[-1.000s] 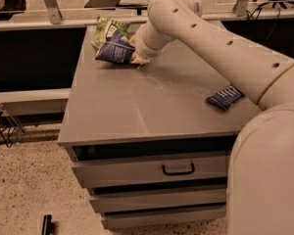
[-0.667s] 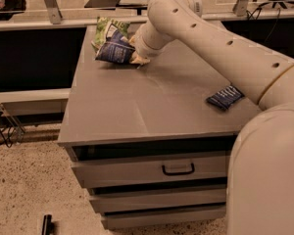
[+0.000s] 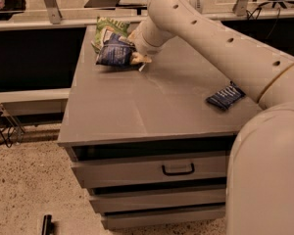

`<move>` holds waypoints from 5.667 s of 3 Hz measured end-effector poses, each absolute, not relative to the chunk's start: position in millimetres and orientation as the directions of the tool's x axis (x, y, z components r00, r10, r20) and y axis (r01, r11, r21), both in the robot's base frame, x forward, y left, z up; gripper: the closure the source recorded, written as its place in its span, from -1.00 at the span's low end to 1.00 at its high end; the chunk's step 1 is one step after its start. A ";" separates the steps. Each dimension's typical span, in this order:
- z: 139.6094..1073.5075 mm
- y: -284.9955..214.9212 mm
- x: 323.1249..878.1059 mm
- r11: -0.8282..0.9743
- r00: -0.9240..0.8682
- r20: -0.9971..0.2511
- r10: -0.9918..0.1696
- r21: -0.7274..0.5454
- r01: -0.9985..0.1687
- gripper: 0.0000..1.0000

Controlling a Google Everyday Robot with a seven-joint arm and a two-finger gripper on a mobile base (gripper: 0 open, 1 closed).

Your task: Move blue chip bag near green jalapeno chip bag

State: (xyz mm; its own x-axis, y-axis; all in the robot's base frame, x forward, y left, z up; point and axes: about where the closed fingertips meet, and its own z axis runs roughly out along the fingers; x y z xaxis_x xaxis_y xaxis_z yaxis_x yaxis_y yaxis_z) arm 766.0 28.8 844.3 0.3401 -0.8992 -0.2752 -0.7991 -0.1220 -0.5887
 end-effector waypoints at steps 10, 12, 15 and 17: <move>868.4 28.5 766.1 -0.122 0.340 -0.274 -0.900 -0.589 -0.799 -1.00; 868.7 28.5 766.2 -0.122 0.340 -0.274 -0.899 -0.589 -0.799 -1.00; 870.3 28.5 766.1 -0.122 0.340 -0.274 -0.899 -0.590 -0.798 -0.65; 964.1 19.5 738.5 -0.153 0.377 -0.146 -0.915 -0.737 -0.658 -1.00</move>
Offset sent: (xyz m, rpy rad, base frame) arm 0.0182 -0.0426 0.1046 0.0624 -0.1406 -0.0545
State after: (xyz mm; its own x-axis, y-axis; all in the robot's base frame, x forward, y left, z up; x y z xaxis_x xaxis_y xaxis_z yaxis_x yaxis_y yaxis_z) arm 738.5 19.5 964.1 0.3767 -0.9147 -0.1465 -0.6582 -0.1531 -0.7371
